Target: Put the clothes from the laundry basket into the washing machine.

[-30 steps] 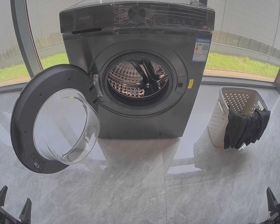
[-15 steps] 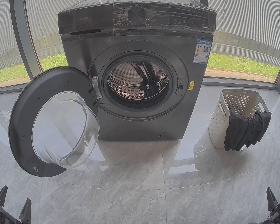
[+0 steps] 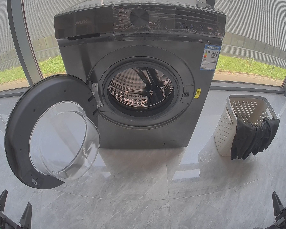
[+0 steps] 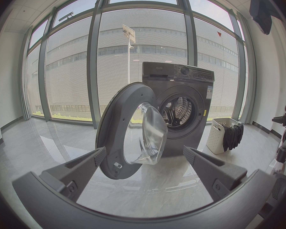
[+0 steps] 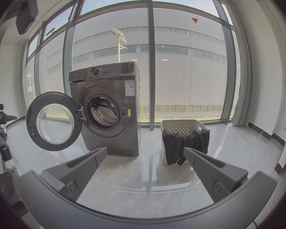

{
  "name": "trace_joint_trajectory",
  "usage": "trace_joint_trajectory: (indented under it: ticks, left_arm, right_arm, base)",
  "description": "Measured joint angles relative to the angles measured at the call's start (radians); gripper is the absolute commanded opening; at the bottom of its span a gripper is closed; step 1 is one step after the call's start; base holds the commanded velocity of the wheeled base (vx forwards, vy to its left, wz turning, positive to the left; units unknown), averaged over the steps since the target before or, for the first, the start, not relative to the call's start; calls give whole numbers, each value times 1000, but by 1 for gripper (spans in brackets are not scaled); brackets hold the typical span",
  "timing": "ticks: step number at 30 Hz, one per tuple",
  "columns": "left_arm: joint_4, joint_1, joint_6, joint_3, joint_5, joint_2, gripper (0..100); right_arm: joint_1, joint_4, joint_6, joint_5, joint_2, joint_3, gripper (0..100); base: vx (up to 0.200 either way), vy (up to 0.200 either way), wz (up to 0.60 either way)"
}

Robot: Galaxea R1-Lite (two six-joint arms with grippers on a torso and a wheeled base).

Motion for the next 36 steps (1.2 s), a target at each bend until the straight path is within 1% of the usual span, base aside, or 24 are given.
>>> trace_joint_trajectory:
  ticks: [6, 15, 36]
  left_arm:
    - [1, 0, 5, 0, 0, 0, 100]
    - [0, 0, -1, 0, 0, 0, 100]
    - [0, 0, -2, 0, 0, 0, 100]
  right_arm:
    - [0, 0, 0, 0, 0, 0, 100]
    - [-1, -1, 1, 0, 1, 0, 100]
    - [0, -1, -1, 0, 2, 0, 100]
  base:
    - [0, -200, 0]
    - [0, -200, 0]
    - [0, -200, 0]
